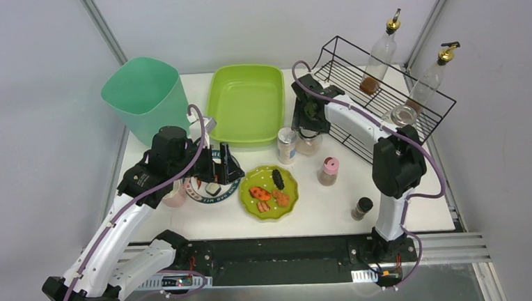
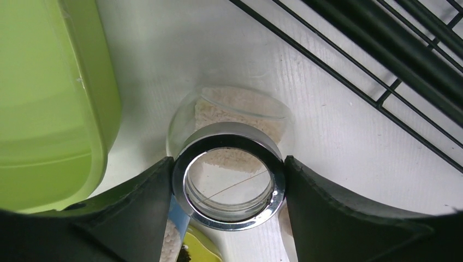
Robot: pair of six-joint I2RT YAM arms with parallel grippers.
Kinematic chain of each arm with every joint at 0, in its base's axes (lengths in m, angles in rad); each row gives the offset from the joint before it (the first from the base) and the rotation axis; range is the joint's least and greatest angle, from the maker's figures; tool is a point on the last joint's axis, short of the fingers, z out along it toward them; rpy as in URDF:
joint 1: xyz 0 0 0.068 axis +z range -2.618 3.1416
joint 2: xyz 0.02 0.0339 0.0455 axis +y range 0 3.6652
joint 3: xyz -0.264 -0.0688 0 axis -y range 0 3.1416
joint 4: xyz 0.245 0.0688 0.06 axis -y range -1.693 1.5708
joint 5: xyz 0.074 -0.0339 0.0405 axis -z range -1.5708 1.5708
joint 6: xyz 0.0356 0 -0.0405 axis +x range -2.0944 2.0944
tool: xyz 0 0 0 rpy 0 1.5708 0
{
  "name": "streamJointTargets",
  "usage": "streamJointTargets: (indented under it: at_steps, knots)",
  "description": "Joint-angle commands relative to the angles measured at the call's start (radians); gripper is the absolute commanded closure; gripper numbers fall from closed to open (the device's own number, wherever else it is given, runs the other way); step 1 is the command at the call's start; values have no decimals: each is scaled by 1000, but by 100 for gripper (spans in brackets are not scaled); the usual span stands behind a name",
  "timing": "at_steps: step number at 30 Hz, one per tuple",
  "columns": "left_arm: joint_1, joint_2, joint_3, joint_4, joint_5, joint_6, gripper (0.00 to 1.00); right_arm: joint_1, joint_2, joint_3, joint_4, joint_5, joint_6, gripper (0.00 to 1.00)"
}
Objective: Clear the kitchen counter
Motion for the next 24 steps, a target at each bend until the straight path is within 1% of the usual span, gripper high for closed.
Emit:
streamJointTargets:
  at_steps: [1, 3, 7, 11, 15, 19, 24]
  knots:
    - [11, -13, 0, 5, 16, 12, 0, 22, -54, 50, -74, 58, -19, 65]
    - [11, -12, 0, 5, 15, 11, 0, 29, -84, 52, -86, 74, -23, 70]
    - [10, -11, 0, 5, 16, 11, 0, 33, -165, 57, -103, 64, -28, 73]
    - [11, -9, 0, 5, 18, 10, 0, 34, -230, 80, -139, 48, -36, 75]
    - [11, -7, 0, 5, 20, 10, 0, 35, -290, 111, -167, 58, -45, 74]
    - [11, -5, 1, 5, 20, 10, 0, 33, -320, 208, -227, 90, -71, 73]
    - [11, 0, -1, 4, 21, 9, 0, -23, -301, 381, -300, 83, -103, 73]
